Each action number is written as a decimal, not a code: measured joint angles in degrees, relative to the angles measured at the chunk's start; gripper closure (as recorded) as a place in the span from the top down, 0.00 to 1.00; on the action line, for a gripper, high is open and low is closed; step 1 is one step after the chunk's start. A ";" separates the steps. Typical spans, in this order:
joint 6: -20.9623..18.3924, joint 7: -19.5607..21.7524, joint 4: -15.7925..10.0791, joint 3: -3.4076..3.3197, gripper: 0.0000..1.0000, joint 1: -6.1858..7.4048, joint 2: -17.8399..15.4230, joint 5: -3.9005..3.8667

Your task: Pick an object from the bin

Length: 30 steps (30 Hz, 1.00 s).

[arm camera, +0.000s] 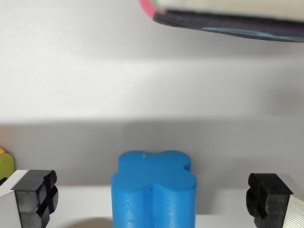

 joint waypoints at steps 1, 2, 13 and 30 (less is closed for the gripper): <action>0.16 0.00 0.05 -0.05 1.00 0.04 0.18 0.00; 0.30 0.00 0.11 -0.10 1.00 0.08 0.32 0.00; 0.49 0.00 0.20 -0.22 0.00 0.17 0.54 0.00; 0.50 0.00 0.21 -0.22 0.00 0.18 0.56 0.00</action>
